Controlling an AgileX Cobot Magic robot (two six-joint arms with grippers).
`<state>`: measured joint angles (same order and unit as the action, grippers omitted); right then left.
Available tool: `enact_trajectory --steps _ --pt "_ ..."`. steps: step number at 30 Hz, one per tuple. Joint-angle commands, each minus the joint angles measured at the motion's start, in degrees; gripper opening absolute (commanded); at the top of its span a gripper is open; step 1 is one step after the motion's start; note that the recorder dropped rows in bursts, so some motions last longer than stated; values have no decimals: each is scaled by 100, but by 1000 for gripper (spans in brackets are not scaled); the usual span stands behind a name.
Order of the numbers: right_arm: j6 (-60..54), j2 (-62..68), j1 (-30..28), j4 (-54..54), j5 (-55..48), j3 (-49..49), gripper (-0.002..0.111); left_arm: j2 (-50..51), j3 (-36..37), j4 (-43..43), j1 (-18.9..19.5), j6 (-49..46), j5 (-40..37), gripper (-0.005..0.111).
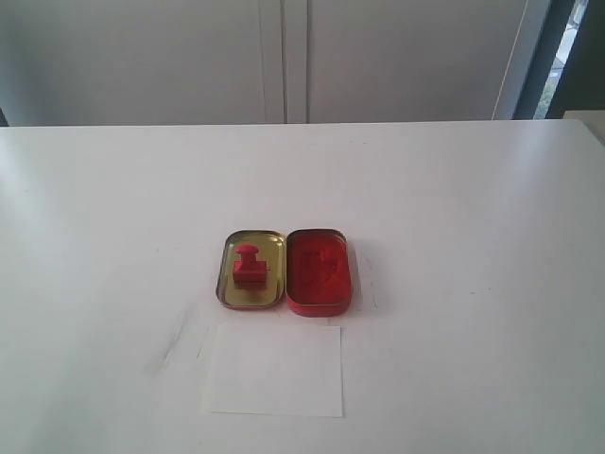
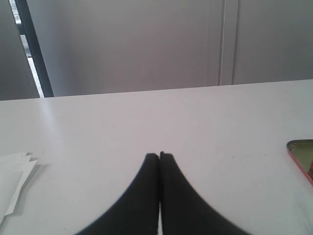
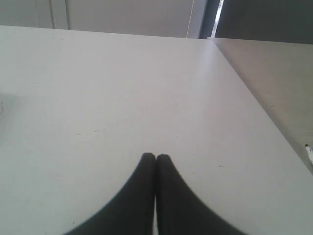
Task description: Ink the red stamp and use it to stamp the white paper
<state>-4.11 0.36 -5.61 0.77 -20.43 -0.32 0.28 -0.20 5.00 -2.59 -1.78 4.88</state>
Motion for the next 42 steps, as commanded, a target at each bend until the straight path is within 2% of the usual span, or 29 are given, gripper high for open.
enact_trajectory --steps 1,6,15,18,21,24,27,34,42 --pt "1 -36 -18 -47 81 32 0 -28 20 82 14 72 113 0" --pt "1 -36 -18 -47 81 32 0 -28 -80 229 14 110 -176 0" --pt "1 -36 -18 -47 81 32 0 -10 -914 219 14 95 -1312 0" --pt "1 -36 -18 -47 81 32 0 267 -1359 204 14 95 -2155 0" --pt "1 -36 -18 -47 81 32 0 622 -1675 194 14 50 -2307 0" --pt "1 -36 -18 -47 81 32 0 1065 -2051 145 14 -1 -2451 0" --pt "1 -36 -18 -47 81 32 0 1669 -2513 21 14 -16 -2948 0" --pt "1 -36 -18 -47 81 32 0 3228 -3821 6 14 -754 -3851 0" --pt "1 -36 -18 -47 81 32 0 4878 -4805 50 14 -1134 -4676 0"
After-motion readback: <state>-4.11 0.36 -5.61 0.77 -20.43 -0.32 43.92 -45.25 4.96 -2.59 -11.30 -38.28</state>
